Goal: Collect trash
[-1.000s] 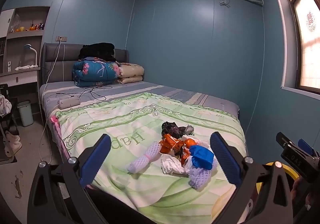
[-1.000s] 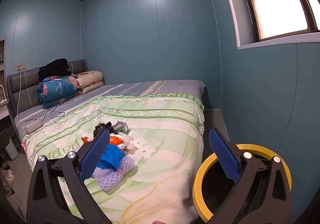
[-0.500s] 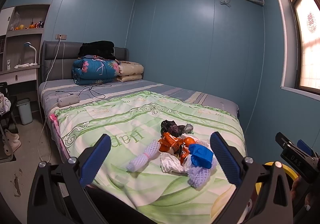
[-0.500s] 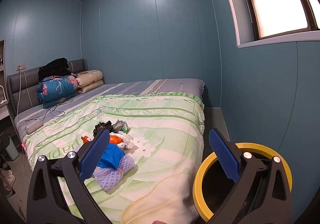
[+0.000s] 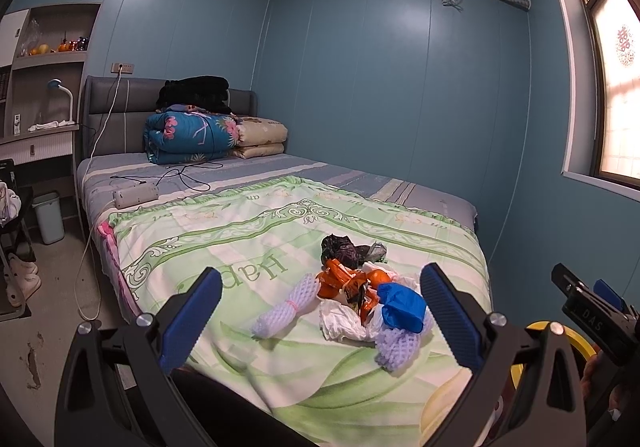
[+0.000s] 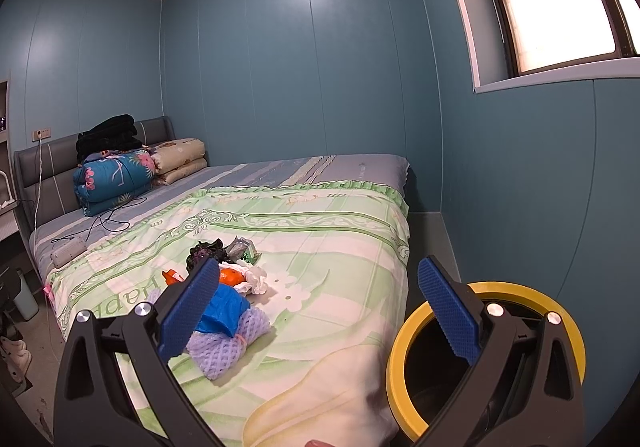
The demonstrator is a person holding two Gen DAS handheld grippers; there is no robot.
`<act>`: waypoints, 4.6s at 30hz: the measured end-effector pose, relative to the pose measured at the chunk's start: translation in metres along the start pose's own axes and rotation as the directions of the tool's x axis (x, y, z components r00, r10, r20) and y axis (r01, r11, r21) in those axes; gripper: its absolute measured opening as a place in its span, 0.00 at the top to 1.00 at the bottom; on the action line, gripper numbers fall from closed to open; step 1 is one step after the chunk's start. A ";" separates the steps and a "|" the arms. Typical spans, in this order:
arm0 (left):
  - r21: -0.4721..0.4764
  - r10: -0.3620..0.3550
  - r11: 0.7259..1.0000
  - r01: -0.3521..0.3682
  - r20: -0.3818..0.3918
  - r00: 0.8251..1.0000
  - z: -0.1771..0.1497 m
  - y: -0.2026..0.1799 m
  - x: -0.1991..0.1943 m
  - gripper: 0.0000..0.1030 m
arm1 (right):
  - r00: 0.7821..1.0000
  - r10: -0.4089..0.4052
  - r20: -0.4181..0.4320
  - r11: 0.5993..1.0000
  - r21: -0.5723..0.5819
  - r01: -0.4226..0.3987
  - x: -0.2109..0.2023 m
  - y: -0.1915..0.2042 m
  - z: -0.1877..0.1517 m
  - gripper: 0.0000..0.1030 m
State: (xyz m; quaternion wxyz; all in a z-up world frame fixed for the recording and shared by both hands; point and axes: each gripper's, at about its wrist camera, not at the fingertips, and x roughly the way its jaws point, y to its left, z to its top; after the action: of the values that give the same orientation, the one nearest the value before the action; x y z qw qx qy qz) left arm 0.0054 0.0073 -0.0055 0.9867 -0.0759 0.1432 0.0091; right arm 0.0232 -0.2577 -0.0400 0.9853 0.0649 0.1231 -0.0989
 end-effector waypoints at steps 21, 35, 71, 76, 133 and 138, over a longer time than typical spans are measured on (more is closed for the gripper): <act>0.000 0.001 1.000 -0.001 -0.001 1.000 0.000 0.000 0.000 0.07 | 1.000 0.000 -0.004 1.000 0.006 0.000 0.000 0.000 -0.002 0.08; 0.001 0.001 1.000 -0.001 -0.001 1.000 -0.001 0.001 -0.001 0.07 | 1.000 0.000 -0.007 1.000 0.008 0.000 0.000 0.000 -0.003 0.08; 0.071 -0.182 0.973 0.218 -0.340 0.923 -0.040 0.055 0.127 0.07 | 0.877 0.380 -0.294 0.916 -0.016 -0.402 0.110 0.023 -0.017 0.08; 0.072 -0.184 0.970 0.231 -0.399 0.898 -0.055 0.059 0.166 0.07 | 0.855 0.384 -0.349 0.897 -0.081 -0.435 0.136 0.048 -0.024 0.08; -0.050 -0.256 0.963 0.266 -0.493 0.831 -0.060 0.083 0.248 0.70 | 0.776 0.413 -0.477 0.876 -0.024 -0.482 0.189 0.086 -0.034 0.93; -0.038 -0.256 0.963 0.267 -0.440 0.860 -0.041 0.077 0.221 0.70 | 0.811 0.445 -0.380 0.881 0.022 -0.473 0.161 0.067 -0.010 0.92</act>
State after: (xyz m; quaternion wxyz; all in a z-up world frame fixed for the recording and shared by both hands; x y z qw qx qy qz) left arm 0.2028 0.0761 -0.1187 0.9213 -0.0827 0.3515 -0.1440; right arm 0.1882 -0.2196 -0.0838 0.9398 0.0742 0.2926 0.1604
